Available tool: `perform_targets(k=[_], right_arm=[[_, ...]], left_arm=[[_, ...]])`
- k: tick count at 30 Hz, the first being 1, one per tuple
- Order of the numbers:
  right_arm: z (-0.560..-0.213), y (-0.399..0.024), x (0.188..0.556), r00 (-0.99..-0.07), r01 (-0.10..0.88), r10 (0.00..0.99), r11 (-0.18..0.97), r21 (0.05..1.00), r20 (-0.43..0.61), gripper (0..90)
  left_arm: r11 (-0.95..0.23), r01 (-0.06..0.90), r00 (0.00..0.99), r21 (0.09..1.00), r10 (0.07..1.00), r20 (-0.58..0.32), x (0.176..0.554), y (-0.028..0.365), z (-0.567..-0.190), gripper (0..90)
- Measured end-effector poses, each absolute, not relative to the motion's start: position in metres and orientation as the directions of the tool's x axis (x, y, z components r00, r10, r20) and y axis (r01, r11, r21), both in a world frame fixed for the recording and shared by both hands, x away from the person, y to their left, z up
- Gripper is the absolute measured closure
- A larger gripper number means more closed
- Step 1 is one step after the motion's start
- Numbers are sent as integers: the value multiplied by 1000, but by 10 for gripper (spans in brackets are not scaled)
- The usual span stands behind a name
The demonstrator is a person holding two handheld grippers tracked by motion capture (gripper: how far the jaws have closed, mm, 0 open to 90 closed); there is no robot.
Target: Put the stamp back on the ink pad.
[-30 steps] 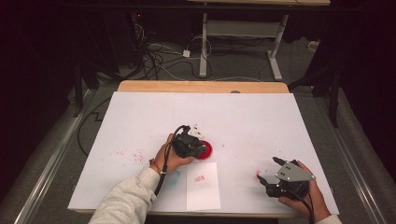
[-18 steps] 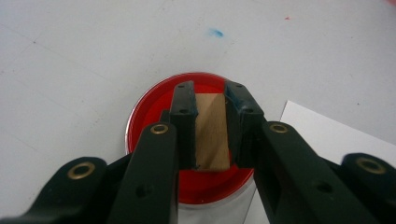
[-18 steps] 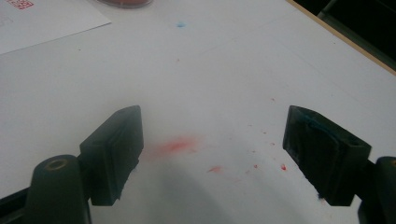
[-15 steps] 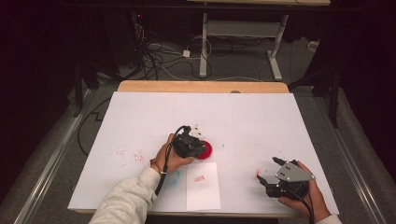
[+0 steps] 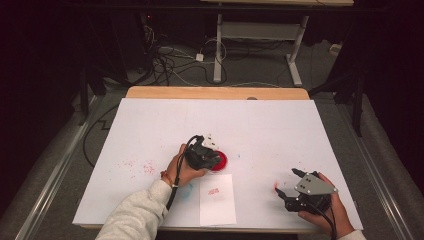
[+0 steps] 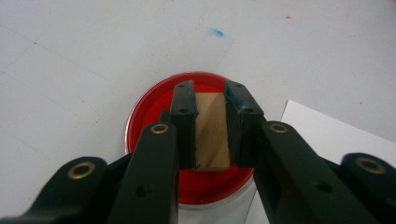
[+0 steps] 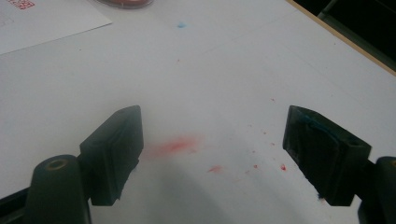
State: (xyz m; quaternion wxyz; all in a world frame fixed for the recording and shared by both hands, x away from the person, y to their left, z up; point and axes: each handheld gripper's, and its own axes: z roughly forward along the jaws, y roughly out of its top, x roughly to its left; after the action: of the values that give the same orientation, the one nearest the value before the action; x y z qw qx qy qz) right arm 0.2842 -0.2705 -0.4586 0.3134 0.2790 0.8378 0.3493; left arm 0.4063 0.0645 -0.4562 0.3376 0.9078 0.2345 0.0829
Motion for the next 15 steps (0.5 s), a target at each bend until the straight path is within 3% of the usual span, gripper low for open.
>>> perform_targets(k=[2,9,15], right_arm=[[-458,-271,284,-648,247,687,599,761,-330,204],[-458,-270,283,-648,237,681,606,759,-341,204],[-457,-270,283,-645,235,683,603,762,-342,204]], left_arm=[[-662,363,879,656,478,-4,406,65,-456,727],[-630,338,864,699,503,36,401,69,-446,507],[-615,289,838,734,533,116,393,70,-436,372]])
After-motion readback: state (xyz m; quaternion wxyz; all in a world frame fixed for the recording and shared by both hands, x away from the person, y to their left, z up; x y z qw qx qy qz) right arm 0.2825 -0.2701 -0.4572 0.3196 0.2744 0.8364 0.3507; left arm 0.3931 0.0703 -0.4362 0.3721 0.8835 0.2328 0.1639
